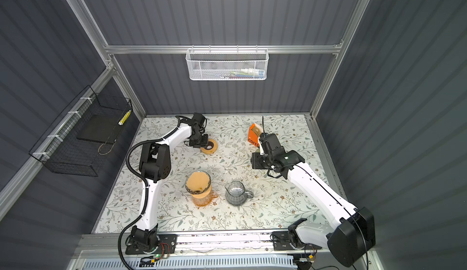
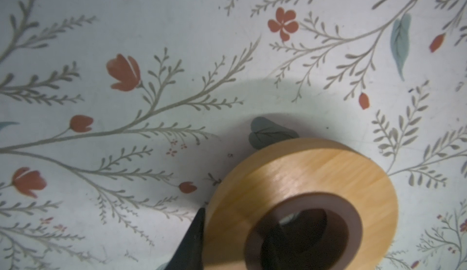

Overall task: Place the coffee filter in the dripper
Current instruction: 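Grasp and lift the wooden ring with the left gripper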

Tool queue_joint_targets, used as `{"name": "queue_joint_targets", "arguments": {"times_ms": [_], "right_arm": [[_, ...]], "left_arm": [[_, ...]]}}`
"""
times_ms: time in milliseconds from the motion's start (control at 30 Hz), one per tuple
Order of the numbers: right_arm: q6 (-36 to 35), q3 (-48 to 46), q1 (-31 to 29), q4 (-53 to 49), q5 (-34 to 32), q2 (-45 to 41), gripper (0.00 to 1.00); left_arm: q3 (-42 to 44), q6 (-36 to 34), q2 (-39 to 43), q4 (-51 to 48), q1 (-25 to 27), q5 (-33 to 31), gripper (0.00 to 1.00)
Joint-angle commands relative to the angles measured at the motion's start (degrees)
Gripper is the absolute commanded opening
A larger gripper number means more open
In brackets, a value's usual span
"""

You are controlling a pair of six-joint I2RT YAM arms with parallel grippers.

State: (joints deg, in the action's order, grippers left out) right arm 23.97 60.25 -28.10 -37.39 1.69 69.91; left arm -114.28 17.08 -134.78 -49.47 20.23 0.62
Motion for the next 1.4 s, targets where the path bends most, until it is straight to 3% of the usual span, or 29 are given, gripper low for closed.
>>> {"name": "queue_joint_targets", "arguments": {"times_ms": [0, 867, 1367], "right_arm": [[-0.2, 1.5, 0.3, -0.6, 0.4, -1.2, 0.54], [0.4, 0.4, 0.3, -2.2, -0.7, -8.9, 0.54], [2.4, -1.4, 0.3, -4.6, -2.1, -14.1, 0.55]], "left_arm": [[-1.2, -0.2, 4.0, -1.2, -0.4, 1.1, 0.13], [2.4, 1.9, 18.5, -3.0, 0.1, 5.3, 0.1], [10.1, 1.5, 33.9, -7.2, 8.7, 7.5, 0.09]]}}
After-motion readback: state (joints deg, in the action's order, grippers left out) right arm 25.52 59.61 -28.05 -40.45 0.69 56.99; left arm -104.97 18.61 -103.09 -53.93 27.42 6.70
